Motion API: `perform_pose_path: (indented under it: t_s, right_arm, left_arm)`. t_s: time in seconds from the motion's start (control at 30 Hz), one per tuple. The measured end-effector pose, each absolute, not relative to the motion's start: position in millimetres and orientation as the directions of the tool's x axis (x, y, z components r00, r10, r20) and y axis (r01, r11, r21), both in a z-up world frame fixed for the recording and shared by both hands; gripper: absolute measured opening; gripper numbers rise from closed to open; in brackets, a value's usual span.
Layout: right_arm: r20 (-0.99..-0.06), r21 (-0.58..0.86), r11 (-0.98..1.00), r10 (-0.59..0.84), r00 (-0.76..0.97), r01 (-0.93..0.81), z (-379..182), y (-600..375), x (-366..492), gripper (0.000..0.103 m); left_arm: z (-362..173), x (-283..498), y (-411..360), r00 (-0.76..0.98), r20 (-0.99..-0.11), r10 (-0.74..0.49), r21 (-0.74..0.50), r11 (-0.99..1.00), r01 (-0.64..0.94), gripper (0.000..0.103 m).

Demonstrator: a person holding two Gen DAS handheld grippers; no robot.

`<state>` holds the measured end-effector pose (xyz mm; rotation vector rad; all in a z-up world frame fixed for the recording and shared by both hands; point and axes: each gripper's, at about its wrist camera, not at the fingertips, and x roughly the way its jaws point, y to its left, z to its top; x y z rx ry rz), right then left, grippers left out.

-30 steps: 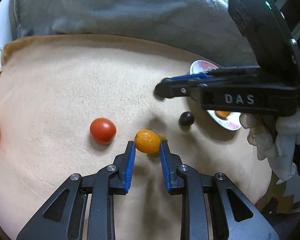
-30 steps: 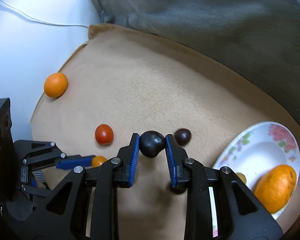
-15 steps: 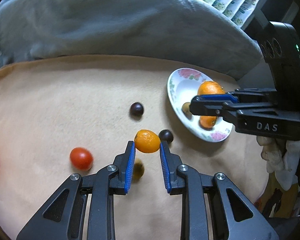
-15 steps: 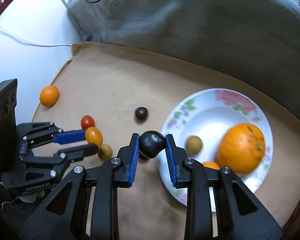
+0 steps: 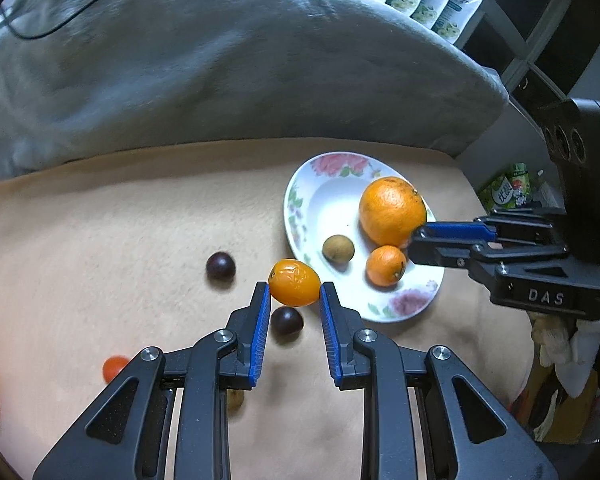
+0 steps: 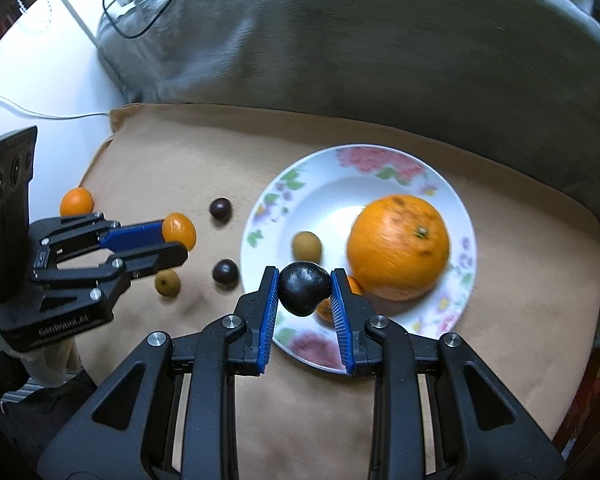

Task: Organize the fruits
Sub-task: 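Carry the plum with the right gripper and small orange fruit with the left onto the plate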

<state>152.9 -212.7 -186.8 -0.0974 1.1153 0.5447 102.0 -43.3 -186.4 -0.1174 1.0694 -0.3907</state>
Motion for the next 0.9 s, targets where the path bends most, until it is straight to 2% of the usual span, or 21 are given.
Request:
perform_pose_path:
  t_s: [0.9]
  right_arm:
    - [-0.891,0.199,0.910,0.322,0.319,-0.364,-207.5,-258.8,156.7,0.028]
  left_arm:
    - [-182.2,149.1,-84.1,0.396,-0.836,-0.380,-0.257,0.909,0.328,0.023]
